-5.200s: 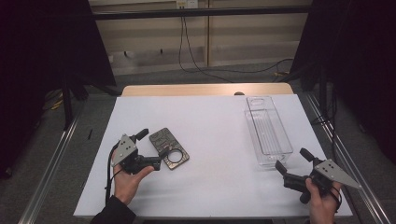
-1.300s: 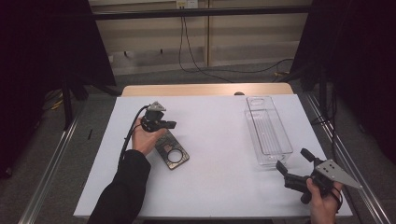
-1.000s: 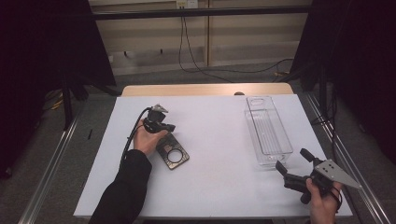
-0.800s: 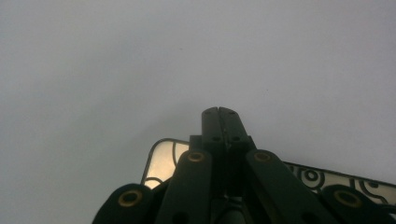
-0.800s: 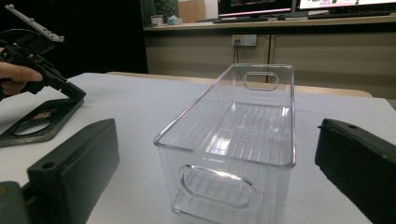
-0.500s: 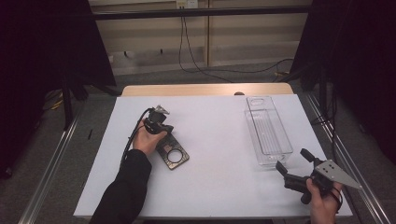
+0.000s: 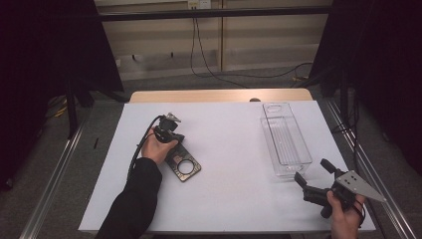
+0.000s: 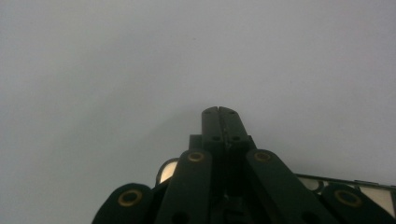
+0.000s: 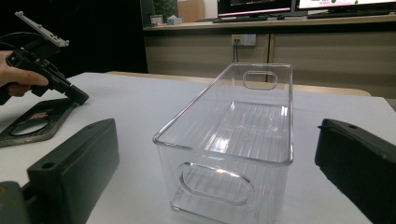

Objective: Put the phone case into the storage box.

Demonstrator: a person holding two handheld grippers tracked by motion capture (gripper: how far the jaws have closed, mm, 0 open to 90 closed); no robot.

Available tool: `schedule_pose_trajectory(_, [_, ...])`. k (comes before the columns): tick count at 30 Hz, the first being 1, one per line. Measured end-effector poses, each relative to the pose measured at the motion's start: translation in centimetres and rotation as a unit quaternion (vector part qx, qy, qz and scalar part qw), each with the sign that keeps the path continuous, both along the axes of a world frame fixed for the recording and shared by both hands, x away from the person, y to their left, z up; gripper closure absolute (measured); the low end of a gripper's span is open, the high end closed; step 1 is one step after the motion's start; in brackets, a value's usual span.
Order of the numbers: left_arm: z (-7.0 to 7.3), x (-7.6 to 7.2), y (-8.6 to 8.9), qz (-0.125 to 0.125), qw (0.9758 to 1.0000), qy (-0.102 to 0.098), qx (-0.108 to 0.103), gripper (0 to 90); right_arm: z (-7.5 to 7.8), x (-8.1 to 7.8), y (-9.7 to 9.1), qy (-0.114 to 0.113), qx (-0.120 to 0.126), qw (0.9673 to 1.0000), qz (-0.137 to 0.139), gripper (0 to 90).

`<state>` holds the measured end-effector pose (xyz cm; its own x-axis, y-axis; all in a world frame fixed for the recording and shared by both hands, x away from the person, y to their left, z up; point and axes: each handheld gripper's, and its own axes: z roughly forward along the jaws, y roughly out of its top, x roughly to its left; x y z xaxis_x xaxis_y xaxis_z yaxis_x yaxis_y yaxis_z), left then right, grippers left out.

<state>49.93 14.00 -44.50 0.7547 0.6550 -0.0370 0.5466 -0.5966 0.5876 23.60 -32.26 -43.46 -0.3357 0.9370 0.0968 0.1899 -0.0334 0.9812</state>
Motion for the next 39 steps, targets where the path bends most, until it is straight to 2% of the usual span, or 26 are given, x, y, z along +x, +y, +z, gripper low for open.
schedule_pose_trajectory(5, [-0.2,-0.2,0.6,0.004,0.9999,-0.003,-0.011,90.0,0.0,0.0,0.1,0.000,-0.001,1.0000,0.000,0.0])
schedule_pose_trajectory(21, [-0.1,-1.1,2.0,0.009,0.9999,-0.001,-0.014,90.0,0.1,-0.1,0.0,-0.001,-0.001,1.0000,-0.001,0.0])
schedule_pose_trajectory(25, [-0.2,-1.3,2.6,0.013,0.9996,0.004,-0.026,90.0,0.1,-0.1,0.0,0.000,-0.001,1.0000,-0.001,0.0])
schedule_pose_trajectory(28, [-0.2,-1.4,2.8,0.013,0.9996,0.002,-0.025,90.0,0.1,-0.1,0.0,-0.001,-0.001,1.0000,-0.002,0.0])
schedule_pose_trajectory(29, [-0.1,-1.5,2.8,0.010,0.9998,-0.003,-0.015,90.0,0.1,-0.1,0.0,-0.001,-0.001,1.0000,-0.002,0.0])
schedule_pose_trajectory(31, [0.0,-1.8,2.7,0.011,0.9999,-0.002,-0.008,90.0,0.1,-0.1,0.0,-0.001,-0.001,1.0000,-0.001,0.0])
schedule_pose_trajectory(38, [-0.1,-2.4,3.3,0.015,0.9998,-0.004,-0.012,90.0,0.1,-0.1,0.0,-0.002,-0.002,1.0000,-0.002,0.0])
schedule_pose_trajectory(39, [0.0,-2.4,3.5,0.009,0.9999,-0.001,-0.011,90.0,0.1,-0.1,0.0,-0.002,-0.001,1.0000,-0.002,0.0])
